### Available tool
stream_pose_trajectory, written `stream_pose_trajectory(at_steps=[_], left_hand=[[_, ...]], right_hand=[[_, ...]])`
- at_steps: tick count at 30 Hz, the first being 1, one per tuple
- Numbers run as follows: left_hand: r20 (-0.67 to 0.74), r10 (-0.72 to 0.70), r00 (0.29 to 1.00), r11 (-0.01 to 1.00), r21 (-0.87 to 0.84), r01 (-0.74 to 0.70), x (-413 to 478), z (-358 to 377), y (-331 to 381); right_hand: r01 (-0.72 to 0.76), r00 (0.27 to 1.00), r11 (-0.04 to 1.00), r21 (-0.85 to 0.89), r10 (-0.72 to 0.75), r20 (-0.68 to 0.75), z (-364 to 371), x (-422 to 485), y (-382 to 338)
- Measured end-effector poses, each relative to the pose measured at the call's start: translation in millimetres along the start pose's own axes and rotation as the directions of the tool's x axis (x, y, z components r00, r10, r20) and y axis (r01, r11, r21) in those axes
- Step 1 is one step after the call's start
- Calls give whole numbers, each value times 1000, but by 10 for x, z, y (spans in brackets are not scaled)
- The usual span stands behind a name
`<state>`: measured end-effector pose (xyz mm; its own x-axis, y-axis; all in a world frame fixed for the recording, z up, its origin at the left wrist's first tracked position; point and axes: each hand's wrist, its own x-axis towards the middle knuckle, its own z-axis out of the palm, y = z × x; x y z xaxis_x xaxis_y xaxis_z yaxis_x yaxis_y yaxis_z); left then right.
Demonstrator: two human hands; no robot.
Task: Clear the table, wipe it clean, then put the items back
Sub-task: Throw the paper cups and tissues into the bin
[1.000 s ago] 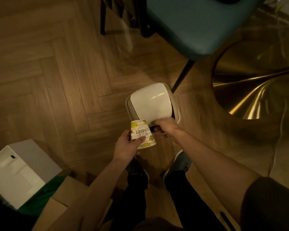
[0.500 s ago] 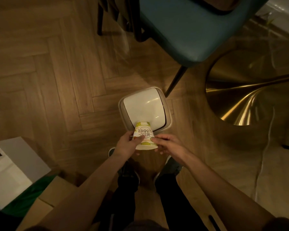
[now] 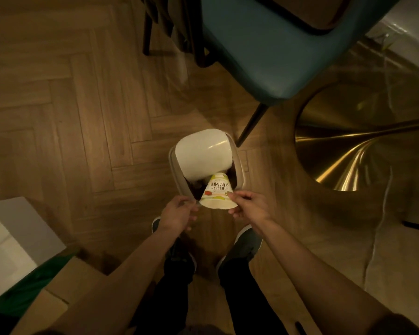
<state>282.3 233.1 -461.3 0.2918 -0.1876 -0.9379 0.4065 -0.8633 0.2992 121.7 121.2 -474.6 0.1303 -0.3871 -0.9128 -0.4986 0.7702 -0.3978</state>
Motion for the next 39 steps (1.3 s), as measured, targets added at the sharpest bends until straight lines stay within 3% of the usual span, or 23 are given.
stream_pose_trajectory(at_steps=[7, 15, 19, 28, 39], left_hand=[[8, -7, 1000, 1000, -19, 8, -41, -44, -65], [3, -27, 1000, 991, -132, 27, -234, -157, -1], [21, 15, 1000, 992, -122, -12, -580, -239, 137], [83, 200, 976, 978, -77, -194, -1677, -435, 669], [187, 473, 861, 863, 97, -496, -3303, -122, 1318]], right_hand=[[-98, 980, 976, 193, 129, -155, 355, 350, -22], [-164, 985, 965, 207, 171, -20, 509, 13, 5], [-162, 985, 973, 167, 169, -28, 414, -321, -21], [99, 995, 992, 79, -99, -4, 232, -1595, -550], [403, 913, 915, 18, -401, -66, -442, -3199, -1221]])
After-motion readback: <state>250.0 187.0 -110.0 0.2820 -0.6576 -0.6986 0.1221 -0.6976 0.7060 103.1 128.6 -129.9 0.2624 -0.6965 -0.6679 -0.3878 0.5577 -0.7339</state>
